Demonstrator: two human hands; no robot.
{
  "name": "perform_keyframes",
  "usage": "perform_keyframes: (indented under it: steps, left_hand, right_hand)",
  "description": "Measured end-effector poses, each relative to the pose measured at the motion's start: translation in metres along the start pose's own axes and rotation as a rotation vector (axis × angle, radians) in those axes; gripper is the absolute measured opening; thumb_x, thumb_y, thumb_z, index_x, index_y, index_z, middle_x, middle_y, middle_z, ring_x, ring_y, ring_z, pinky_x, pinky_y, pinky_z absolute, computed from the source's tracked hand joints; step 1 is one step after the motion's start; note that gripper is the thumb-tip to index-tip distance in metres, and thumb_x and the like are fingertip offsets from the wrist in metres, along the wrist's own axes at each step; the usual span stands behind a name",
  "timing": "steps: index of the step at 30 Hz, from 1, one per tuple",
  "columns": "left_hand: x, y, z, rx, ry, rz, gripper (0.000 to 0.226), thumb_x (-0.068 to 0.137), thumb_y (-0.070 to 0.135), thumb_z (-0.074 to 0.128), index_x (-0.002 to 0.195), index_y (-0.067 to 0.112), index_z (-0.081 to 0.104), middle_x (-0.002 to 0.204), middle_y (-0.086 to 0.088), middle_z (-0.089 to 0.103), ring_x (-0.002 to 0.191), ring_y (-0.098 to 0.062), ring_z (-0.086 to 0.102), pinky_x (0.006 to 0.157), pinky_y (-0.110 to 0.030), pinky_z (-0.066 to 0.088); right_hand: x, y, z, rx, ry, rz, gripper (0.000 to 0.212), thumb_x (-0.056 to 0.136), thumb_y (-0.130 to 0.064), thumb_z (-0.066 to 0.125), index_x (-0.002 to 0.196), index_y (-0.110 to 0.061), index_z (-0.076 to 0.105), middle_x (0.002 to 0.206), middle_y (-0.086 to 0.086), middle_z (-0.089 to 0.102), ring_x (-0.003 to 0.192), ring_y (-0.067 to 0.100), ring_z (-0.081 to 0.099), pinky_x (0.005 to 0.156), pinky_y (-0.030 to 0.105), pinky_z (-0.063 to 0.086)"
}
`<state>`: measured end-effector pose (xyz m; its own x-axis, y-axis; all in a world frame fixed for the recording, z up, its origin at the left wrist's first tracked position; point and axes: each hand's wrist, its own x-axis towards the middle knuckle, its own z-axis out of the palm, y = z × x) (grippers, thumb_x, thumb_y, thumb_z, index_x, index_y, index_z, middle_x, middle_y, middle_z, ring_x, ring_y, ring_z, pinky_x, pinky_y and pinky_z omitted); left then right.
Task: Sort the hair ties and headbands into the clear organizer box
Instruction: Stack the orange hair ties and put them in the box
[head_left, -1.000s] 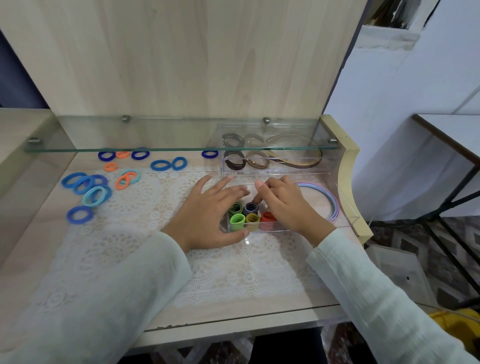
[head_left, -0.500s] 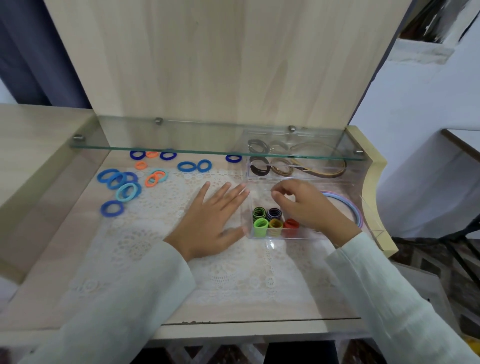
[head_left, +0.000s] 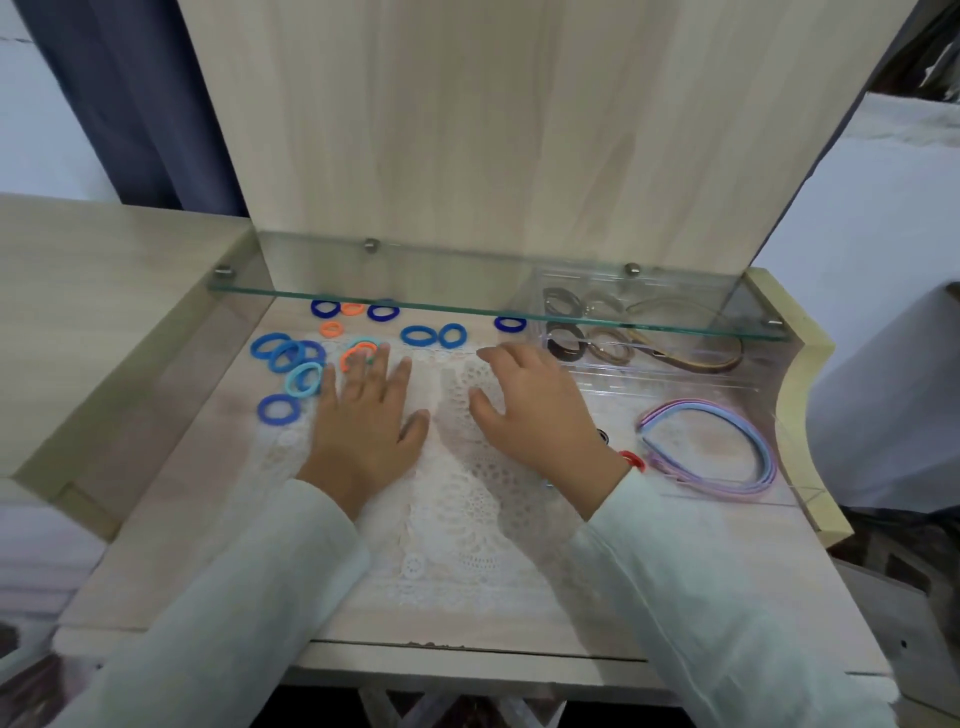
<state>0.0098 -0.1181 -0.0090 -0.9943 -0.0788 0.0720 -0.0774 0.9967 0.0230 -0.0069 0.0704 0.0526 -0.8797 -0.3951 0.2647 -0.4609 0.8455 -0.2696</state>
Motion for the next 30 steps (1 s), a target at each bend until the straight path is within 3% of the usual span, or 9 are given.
perform_keyframes:
  steps: [4, 7, 13, 17, 23, 30]
  left_hand:
    - [-0.003, -0.015, 0.0, -0.002, 0.073, -0.057, 0.091, 0.079, 0.068, -0.001, 0.158, 0.022, 0.006, 0.166, -0.004, -0.006, 0.152, -0.026, -0.009, 0.118, -0.051, -0.011]
    - [-0.004, -0.023, -0.001, -0.008, 0.13, -0.107, 0.093, 0.078, 0.071, 0.005, 0.157, 0.022, 0.013, 0.166, -0.005, 0.006, 0.152, -0.029, 0.002, 0.117, -0.054, -0.01]
    - [0.001, -0.033, -0.006, -0.083, 0.233, -0.19, 0.056, 0.096, 0.046, 0.045, 0.147, 0.024, 0.04, 0.163, -0.005, 0.02, 0.152, -0.024, 0.009, 0.115, -0.049, -0.007]
    - [0.008, -0.04, -0.003, -0.098, 0.293, -0.192, 0.041, 0.095, 0.041, 0.045, 0.131, 0.027, 0.057, 0.158, 0.0, 0.035, 0.15, -0.024, 0.019, 0.113, -0.044, -0.004]
    - [0.015, -0.047, 0.004, -0.144, 0.447, -0.188, 0.029, 0.084, 0.04, 0.054, 0.099, 0.024, 0.073, 0.12, 0.002, 0.068, 0.133, -0.028, 0.049, 0.106, -0.043, 0.015]
    - [0.011, -0.048, 0.007, -0.176, 0.575, -0.104, 0.014, 0.085, 0.035, 0.059, 0.085, 0.026, 0.069, 0.091, 0.008, 0.071, 0.109, -0.02, 0.064, 0.105, -0.049, 0.028]
  right_hand:
    - [0.005, -0.016, 0.022, -0.115, 0.009, 0.017, 0.058, 0.093, -0.049, 0.043, 0.143, -0.02, 0.039, 0.15, 0.006, 0.035, 0.143, 0.026, 0.022, 0.111, 0.042, 0.022]
    - [0.01, -0.024, 0.037, -0.131, -0.031, 0.04, 0.063, 0.093, -0.053, 0.04, 0.146, -0.02, 0.034, 0.154, 0.009, 0.029, 0.146, 0.028, 0.015, 0.114, 0.044, 0.016]
    - [0.013, -0.035, 0.068, -0.036, -0.098, 0.08, 0.063, 0.094, -0.05, 0.04, 0.147, -0.019, 0.03, 0.157, 0.012, 0.022, 0.146, 0.031, 0.012, 0.117, 0.047, 0.011]
    - [0.016, -0.033, 0.076, 0.0, -0.143, 0.093, 0.059, 0.097, -0.049, 0.033, 0.148, -0.021, 0.027, 0.159, 0.011, 0.016, 0.147, 0.029, 0.008, 0.118, 0.047, 0.005]
    - [0.014, -0.03, 0.077, 0.003, -0.132, 0.075, 0.058, 0.098, -0.049, 0.031, 0.149, -0.022, 0.027, 0.159, 0.009, 0.016, 0.147, 0.028, 0.008, 0.119, 0.046, 0.004]
    - [0.014, -0.028, 0.077, 0.005, -0.118, 0.072, 0.057, 0.098, -0.049, 0.032, 0.149, -0.023, 0.027, 0.159, 0.008, 0.017, 0.147, 0.027, 0.009, 0.119, 0.045, 0.005]
